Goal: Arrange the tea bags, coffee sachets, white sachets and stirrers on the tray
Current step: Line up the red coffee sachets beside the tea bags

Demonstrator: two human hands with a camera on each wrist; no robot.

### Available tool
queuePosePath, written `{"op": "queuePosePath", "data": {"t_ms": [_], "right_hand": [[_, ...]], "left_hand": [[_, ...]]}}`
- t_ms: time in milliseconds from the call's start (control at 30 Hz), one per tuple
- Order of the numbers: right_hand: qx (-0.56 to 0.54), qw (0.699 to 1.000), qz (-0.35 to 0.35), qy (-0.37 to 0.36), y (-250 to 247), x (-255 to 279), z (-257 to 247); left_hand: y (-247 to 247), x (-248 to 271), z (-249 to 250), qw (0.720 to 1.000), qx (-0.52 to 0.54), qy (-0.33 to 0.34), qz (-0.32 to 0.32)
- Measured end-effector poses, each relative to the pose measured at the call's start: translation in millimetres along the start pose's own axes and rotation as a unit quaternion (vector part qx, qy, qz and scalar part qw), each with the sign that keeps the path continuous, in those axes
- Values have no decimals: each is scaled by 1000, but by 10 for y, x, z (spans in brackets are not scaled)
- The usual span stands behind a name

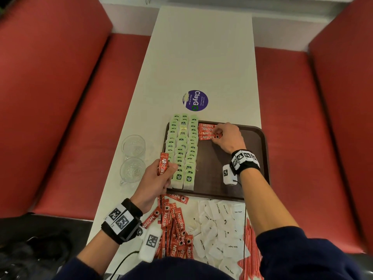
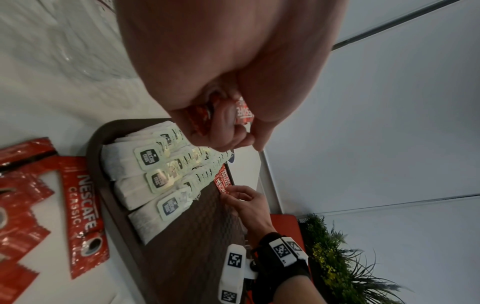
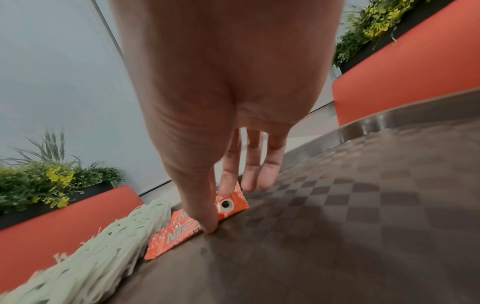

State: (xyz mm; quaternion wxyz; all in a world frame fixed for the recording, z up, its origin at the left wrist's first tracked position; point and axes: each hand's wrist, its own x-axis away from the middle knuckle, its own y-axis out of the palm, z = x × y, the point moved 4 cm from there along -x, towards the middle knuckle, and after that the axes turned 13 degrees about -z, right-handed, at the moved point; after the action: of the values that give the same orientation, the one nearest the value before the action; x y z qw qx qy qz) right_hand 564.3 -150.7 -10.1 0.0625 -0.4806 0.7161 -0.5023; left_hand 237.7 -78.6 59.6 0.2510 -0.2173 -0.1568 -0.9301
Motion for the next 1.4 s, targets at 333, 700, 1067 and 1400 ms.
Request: {"op": "queuePosePath", "data": {"t_ms": [333,700,1067,1400], "right_hand": [[5,999,38,17,77,51,-29],[-30,993,117,-14,-93,366,-309],[-311,937,-61,-146,20,1477,-1205],[-324,931,-62,-154,-163,1658,-1179]], "left_hand": [[24,16,8,1000,0,-11,-7],[107,34,29,986,148,-34,-65],[296,92,166,990,-44,29,-134],[299,145,334,978,-135,51,-149]]}}
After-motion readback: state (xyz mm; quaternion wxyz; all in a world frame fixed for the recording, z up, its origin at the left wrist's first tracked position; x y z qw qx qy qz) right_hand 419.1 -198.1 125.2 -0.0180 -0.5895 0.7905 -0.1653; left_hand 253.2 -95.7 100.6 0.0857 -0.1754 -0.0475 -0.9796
